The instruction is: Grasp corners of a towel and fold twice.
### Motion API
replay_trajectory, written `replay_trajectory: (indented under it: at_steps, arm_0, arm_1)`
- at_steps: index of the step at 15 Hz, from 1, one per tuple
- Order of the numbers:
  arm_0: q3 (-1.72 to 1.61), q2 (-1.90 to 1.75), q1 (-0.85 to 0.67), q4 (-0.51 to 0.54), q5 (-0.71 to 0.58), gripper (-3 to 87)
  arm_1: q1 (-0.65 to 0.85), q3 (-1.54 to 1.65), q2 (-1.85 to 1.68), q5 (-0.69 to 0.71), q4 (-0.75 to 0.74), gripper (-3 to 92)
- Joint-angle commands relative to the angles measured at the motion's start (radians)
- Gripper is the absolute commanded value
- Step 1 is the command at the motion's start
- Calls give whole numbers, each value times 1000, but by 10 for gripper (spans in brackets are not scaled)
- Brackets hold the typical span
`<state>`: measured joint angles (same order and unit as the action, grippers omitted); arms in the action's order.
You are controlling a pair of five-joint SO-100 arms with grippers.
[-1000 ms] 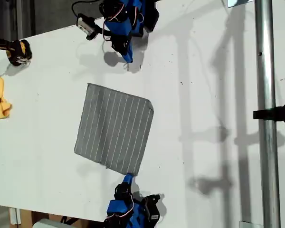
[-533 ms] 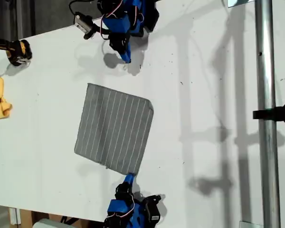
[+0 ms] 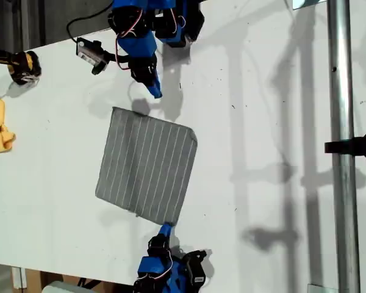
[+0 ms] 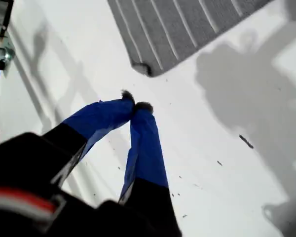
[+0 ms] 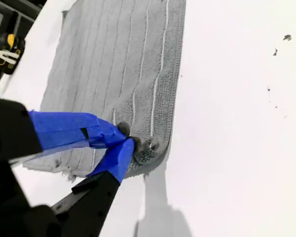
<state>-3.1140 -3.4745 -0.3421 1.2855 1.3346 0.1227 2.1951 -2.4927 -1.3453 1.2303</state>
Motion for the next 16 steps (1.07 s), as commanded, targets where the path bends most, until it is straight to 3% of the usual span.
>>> replay_trajectory:
  at_steps: [1, 8, 16]
  arm_0:
    - [-5, 0, -6, -15, 12, -15]
    - [-5, 0, -11, -14, 14, -15]
    - [-5, 0, -14, -15, 11, -15]
  arm_1:
    - [-29, -252, 195, 61, 12, -2]
    - [-120, -778, 684, 146, 121, -2]
    - [-183, -905, 821, 146, 112, -2]
